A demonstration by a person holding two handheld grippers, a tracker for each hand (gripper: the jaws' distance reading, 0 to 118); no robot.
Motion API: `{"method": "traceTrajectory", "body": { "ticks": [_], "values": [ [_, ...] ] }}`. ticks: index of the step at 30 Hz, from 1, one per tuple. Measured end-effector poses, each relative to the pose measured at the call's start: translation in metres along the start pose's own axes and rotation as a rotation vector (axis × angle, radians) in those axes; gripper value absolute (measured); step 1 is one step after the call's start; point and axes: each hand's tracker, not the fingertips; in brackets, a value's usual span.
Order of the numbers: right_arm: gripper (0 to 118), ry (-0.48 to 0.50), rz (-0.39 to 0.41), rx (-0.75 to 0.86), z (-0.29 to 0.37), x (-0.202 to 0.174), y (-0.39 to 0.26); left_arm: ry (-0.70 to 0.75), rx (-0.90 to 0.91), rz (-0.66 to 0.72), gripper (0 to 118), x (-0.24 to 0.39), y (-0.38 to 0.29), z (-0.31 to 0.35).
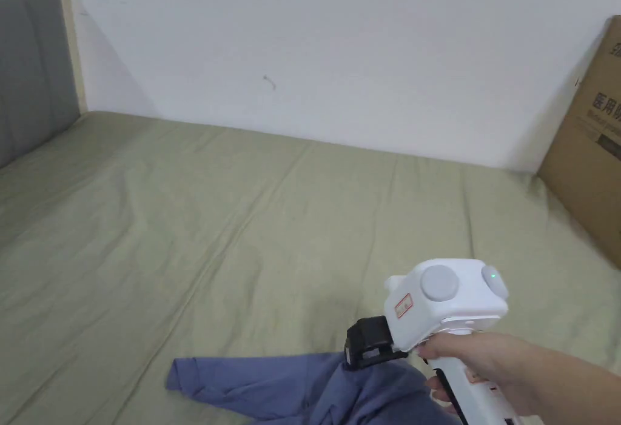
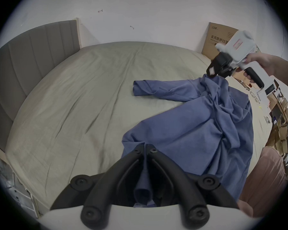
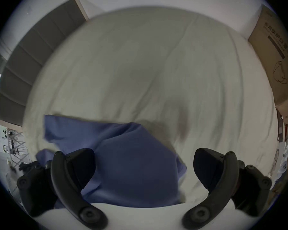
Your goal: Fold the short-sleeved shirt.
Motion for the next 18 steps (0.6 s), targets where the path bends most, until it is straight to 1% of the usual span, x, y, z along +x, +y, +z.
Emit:
{"method": "traceTrajectory", "body": {
  "ticks": [1,2,3,4,5,7,8,9,10,12,13,14,15,16,17,18],
  "values": [
    [117,-0.045,0.021,-0.065,-0.017,-0.006,0.003,0.003,0.000,0.007,2,-0.003,-0.002,0.000],
    [117,-0.148,0.053,-0.146,-0.033,-0.009,0.005,-0.001,-0.003,0.021,2,-0.007,-0.003,-0.001],
    [117,-0.220,0.082,-0.252,-0.054,-0.009,0.011,-0.004,-0.007,0.038,2,-0.010,-0.004,-0.003],
    [118,-0.243,0.093,-0.369,-0.069,-0.006,0.016,-0.008,-0.010,0.057,2,-0.014,-0.005,-0.005],
    [118,-0.102,-0.012,-0.248,-0.062,-0.003,0.015,-0.010,-0.012,0.074,2,-0.016,-0.006,-0.007],
    [118,-0.049,0.045,-0.153,-0.053,0.002,0.009,-0.018,-0.016,0.105,2,-0.020,-0.008,-0.009],
    [118,-0.018,0.024,-0.109,-0.058,0.005,0.005,-0.021,-0.016,0.120,2,-0.022,-0.008,-0.012],
    [118,0.006,0.028,-0.042,-0.047,0.018,-0.013,-0.020,-0.014,0.131,2,-0.022,-0.008,-0.013],
    [118,-0.001,0.029,-0.011,-0.042,0.019,-0.020,-0.019,-0.011,0.137,2,-0.021,-0.008,-0.013],
    [118,-0.029,0.023,0.003,-0.038,0.016,-0.026,-0.017,-0.012,0.146,2,-0.020,-0.007,-0.014],
    [118,-0.086,0.033,-0.036,-0.042,0.004,-0.020,-0.013,-0.012,0.147,2,-0.019,-0.006,-0.012],
    [116,-0.096,0.032,-0.020,-0.037,0.002,-0.024,-0.010,-0.010,0.145,2,-0.018,-0.005,-0.010],
    [102,-0.093,0.024,0.019,-0.029,0.000,-0.030,-0.005,-0.004,0.140,2,-0.017,-0.003,-0.006],
    [81,-0.082,0.024,0.037,-0.023,0.000,-0.035,0.000,0.005,0.134,2,-0.016,-0.002,-0.002],
    [47,-0.082,0.022,0.058,-0.016,-0.001,-0.040,0.011,0.026,0.127,2,-0.016,0.001,0.004],
    [7,-0.049,0.038,0.126,0.007,-0.005,-0.038,0.020,0.051,0.125,2,-0.017,0.004,0.012]
  ]
}}
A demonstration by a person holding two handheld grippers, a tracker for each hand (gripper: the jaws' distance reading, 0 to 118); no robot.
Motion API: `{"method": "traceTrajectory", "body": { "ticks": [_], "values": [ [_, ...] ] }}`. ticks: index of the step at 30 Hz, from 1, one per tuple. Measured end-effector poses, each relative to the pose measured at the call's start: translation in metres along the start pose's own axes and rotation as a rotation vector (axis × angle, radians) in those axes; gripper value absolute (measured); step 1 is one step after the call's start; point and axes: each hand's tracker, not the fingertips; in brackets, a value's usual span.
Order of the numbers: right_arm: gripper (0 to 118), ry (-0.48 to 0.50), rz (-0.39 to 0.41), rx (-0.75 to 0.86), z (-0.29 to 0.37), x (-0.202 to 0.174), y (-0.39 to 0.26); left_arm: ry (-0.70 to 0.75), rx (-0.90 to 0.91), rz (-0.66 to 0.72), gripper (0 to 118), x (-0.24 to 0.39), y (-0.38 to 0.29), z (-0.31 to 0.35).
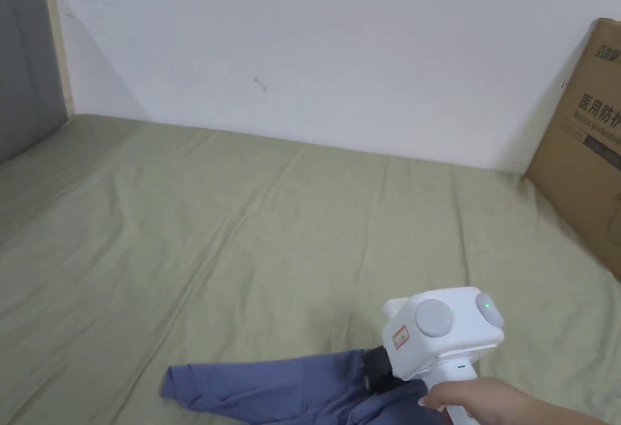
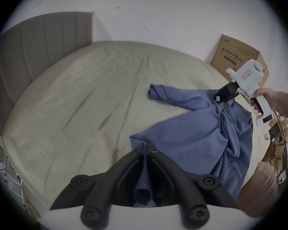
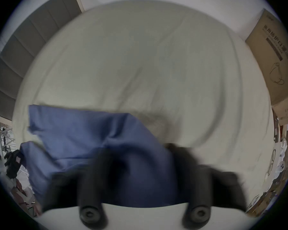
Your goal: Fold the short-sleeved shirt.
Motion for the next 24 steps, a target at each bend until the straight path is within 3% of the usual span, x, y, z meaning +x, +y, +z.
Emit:
{"method": "traceTrajectory", "body": {
  "ticks": [6,11,13,16,19,24],
  "values": [
    [7,0.161,-0.092,0.206,0.122,0.023,-0.027,-0.021,0.120,0.064,2,-0.008,0.040,0.049],
    [7,0.173,-0.142,0.396,0.250,0.049,-0.051,-0.041,0.270,0.002,2,-0.001,0.105,0.108],
    [7,0.173,-0.144,0.452,0.292,0.059,-0.055,-0.054,0.314,-0.024,1,0.006,0.136,0.129],
    [7,0.093,-0.105,0.552,0.350,0.068,-0.054,-0.134,0.367,0.001,1,0.019,0.191,0.157],
    [7,0.119,-0.171,0.636,0.394,0.079,-0.043,-0.086,0.423,-0.056,1,0.037,0.244,0.175],
    [7,-0.008,-0.110,0.736,0.444,0.080,0.005,-0.026,0.497,-0.121,1,0.078,0.324,0.183]
  ]
}}
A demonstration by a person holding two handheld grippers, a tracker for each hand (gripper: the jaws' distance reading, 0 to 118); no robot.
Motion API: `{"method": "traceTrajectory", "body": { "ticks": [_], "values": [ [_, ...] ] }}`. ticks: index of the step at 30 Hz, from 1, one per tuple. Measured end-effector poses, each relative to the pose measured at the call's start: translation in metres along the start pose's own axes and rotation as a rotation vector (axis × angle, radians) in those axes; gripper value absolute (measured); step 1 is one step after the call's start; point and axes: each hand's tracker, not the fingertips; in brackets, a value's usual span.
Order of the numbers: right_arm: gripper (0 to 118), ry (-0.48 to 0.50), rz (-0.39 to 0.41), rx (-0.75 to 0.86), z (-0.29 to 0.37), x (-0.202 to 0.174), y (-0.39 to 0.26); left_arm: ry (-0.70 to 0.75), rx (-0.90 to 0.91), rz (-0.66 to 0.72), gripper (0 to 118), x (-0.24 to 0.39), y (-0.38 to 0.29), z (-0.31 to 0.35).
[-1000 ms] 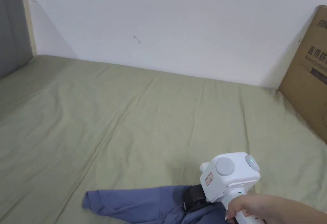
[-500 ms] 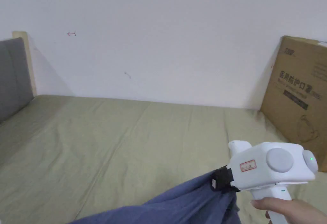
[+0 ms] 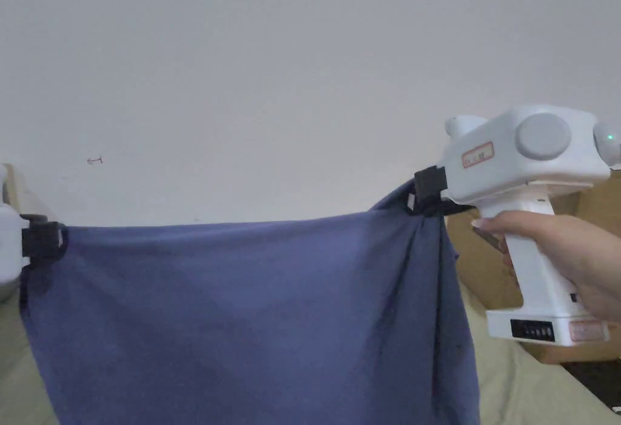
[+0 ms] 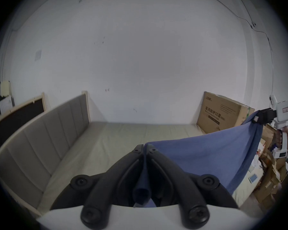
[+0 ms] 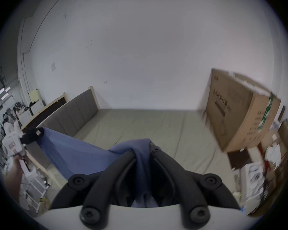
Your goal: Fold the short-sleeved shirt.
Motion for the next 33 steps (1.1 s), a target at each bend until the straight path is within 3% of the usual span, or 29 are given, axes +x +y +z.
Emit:
{"method": "traceTrajectory", "body": {
  "ticks": [7,13,18,24,27,30,33],
  "values": [
    [7,-0.156,0.089,0.118,-0.053,0.010,0.067,0.062,0.140,-0.018,1,0.031,0.065,-0.057],
    [7,-0.205,0.124,0.134,-0.131,0.020,0.058,0.127,0.165,-0.065,1,0.042,0.059,-0.116],
    [7,-0.196,0.045,-0.004,-0.213,0.033,-0.043,0.124,0.018,-0.042,1,0.034,-0.022,-0.162],
    [7,-0.127,-0.087,-0.352,-0.272,0.047,-0.254,0.037,-0.349,0.083,1,0.015,-0.218,-0.162],
    [7,-0.079,-0.082,-0.522,-0.253,0.041,-0.325,-0.015,-0.493,0.142,1,0.005,-0.300,-0.123],
    [7,0.003,-0.089,-0.566,-0.198,0.036,-0.368,-0.055,-0.532,0.144,1,-0.007,-0.338,-0.069],
    [7,0.039,-0.004,-0.613,-0.141,0.021,-0.370,-0.048,-0.557,0.140,1,-0.019,-0.348,-0.017]
  ]
}}
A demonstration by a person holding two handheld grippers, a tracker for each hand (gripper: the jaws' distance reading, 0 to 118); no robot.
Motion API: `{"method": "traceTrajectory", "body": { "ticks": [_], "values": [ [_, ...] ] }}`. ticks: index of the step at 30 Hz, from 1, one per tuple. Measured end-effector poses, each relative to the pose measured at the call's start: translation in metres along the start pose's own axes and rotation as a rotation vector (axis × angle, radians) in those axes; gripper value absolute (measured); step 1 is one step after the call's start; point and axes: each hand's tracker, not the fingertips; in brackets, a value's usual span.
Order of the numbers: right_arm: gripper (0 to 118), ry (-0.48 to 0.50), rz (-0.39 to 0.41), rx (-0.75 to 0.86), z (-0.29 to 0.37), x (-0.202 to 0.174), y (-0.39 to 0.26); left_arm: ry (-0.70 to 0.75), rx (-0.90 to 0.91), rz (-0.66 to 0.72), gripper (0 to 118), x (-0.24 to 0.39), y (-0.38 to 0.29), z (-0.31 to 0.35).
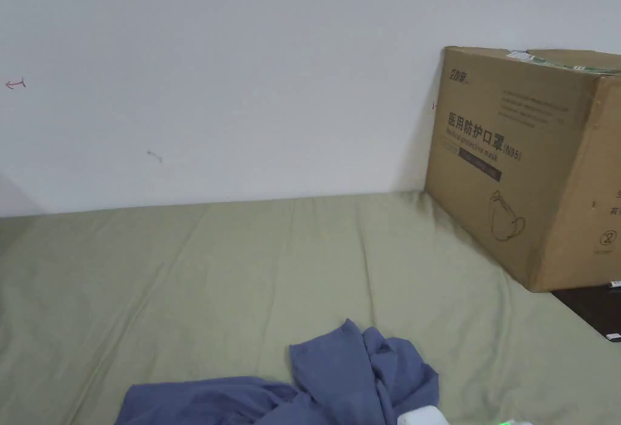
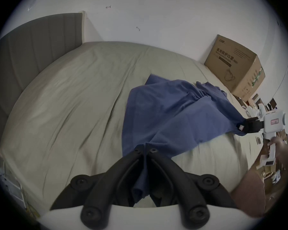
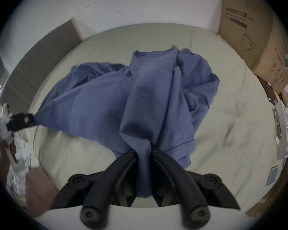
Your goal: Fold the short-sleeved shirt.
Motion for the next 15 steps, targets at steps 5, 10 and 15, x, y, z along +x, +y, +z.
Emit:
{"method": "traceTrajectory", "body": {
  "ticks": [5,10,15],
  "values": [
    [7,0.047,-0.041,-0.100,0.043,-0.008,-0.047,0.001,-0.100,-0.005,2,-0.009,-0.025,0.047],
    [38,0.067,-0.122,-0.155,0.031,-0.004,-0.071,0.017,-0.109,-0.039,6,-0.010,-0.030,0.047],
    [107,0.162,-0.330,-0.082,0.060,0.004,-0.072,-0.027,-0.008,0.032,99,-0.003,-0.020,0.058]
  ]
}}
